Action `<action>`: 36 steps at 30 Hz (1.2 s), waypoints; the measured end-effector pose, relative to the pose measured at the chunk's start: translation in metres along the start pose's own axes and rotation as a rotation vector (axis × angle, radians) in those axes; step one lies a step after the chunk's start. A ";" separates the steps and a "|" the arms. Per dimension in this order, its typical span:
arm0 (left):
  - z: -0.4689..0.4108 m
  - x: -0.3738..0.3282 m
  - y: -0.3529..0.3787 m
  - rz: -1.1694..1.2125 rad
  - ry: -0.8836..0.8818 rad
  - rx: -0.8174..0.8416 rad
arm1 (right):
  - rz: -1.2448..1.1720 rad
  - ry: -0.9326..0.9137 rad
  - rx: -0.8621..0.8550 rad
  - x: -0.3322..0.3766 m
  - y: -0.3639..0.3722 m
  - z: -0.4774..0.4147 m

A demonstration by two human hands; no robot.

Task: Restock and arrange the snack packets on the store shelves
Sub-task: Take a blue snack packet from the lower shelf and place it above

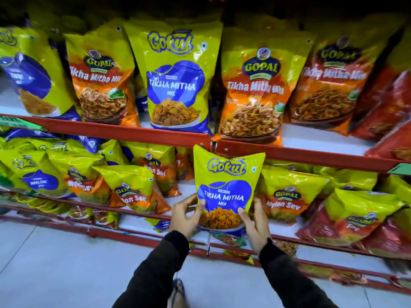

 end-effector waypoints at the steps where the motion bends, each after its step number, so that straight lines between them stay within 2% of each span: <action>1: -0.005 0.013 -0.004 0.009 -0.049 0.013 | 0.011 0.045 0.028 -0.009 0.009 -0.004; 7: -0.058 0.057 -0.007 -0.012 -0.182 0.111 | 0.062 0.210 0.054 -0.038 0.044 -0.048; 10: -0.083 0.068 0.002 -0.035 -0.274 0.107 | 0.078 0.322 0.034 -0.053 0.053 -0.075; 14: -0.108 0.077 0.015 -0.180 -0.436 0.158 | 0.148 0.504 0.100 -0.065 0.058 -0.100; 17: -0.115 0.076 0.019 -0.237 -0.460 0.151 | 0.230 0.528 0.132 -0.063 0.056 -0.105; 20: -0.107 0.072 0.015 -0.281 -0.459 0.041 | 0.328 0.368 0.033 -0.051 0.049 -0.099; 22: -0.094 0.060 0.012 -0.330 -0.387 -0.063 | 0.416 0.224 -0.037 -0.037 0.043 -0.090; 25: -0.076 0.028 0.008 -0.306 -0.165 -0.168 | 0.427 0.034 -0.073 -0.005 0.037 -0.076; 31: -0.055 -0.076 -0.018 -0.261 0.346 -0.296 | 0.311 -0.462 -0.141 0.107 0.029 -0.063; 36: -0.069 -0.155 -0.052 -0.143 0.584 -0.415 | 0.182 -0.666 -0.203 0.199 0.035 -0.082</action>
Point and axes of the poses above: each hand's wrist, its own z-axis away from the middle knuckle, its own y-axis out of the palm, x = y × z, the point moved 2 cm from there along -z, towards the middle knuckle, and after that the axes turned 3 degrees about z, right-handed, at the moved point
